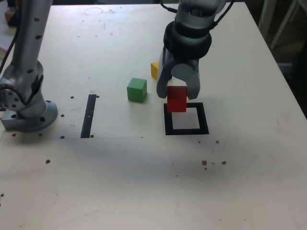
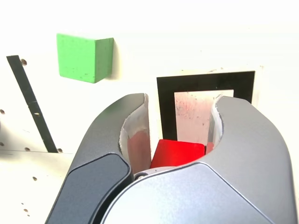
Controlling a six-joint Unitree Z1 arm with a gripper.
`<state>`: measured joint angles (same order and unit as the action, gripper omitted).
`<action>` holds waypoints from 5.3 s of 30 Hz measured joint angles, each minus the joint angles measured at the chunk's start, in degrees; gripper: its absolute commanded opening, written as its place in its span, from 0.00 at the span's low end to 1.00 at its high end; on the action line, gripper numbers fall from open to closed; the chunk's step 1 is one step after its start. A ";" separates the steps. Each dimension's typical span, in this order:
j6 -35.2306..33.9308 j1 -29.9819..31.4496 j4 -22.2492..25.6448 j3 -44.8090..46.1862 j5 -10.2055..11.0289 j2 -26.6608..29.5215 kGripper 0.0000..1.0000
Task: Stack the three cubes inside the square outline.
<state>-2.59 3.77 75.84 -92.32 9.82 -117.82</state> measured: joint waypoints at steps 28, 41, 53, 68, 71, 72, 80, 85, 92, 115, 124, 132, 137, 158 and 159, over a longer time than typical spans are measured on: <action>-0.22 -2.77 -6.21 3.00 0.27 -3.80 0.64; 0.84 -2.84 -8.49 5.14 -0.27 -3.47 0.99; 1.46 -5.28 -1.94 6.32 5.23 4.56 0.99; 2.25 -19.88 -3.01 5.90 3.92 4.14 0.99; 1.66 -22.96 -3.25 5.40 2.88 2.35 0.99; 1.66 -23.90 -3.33 5.24 2.54 1.92 0.99; 2.78 -26.85 -4.22 4.64 0.47 -0.75 0.96; 4.08 -27.72 -4.31 4.35 -1.13 -2.82 0.87; 4.46 -27.83 -4.31 4.21 -2.39 -3.38 0.46; 7.78 -27.84 -5.44 3.23 -3.15 -3.94 0.25; 12.40 -27.58 -5.44 2.62 -3.52 -1.89 0.25; 14.19 -21.52 -2.32 -0.53 -3.21 1.12 0.25; 11.22 -15.61 0.07 -1.76 -3.41 2.00 0.25; 1.37 -1.82 4.04 -4.24 -3.94 1.70 0.25; 1.24 -1.59 4.04 -4.37 -3.95 1.45 0.25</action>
<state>-1.35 2.18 79.88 -96.68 5.87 -116.37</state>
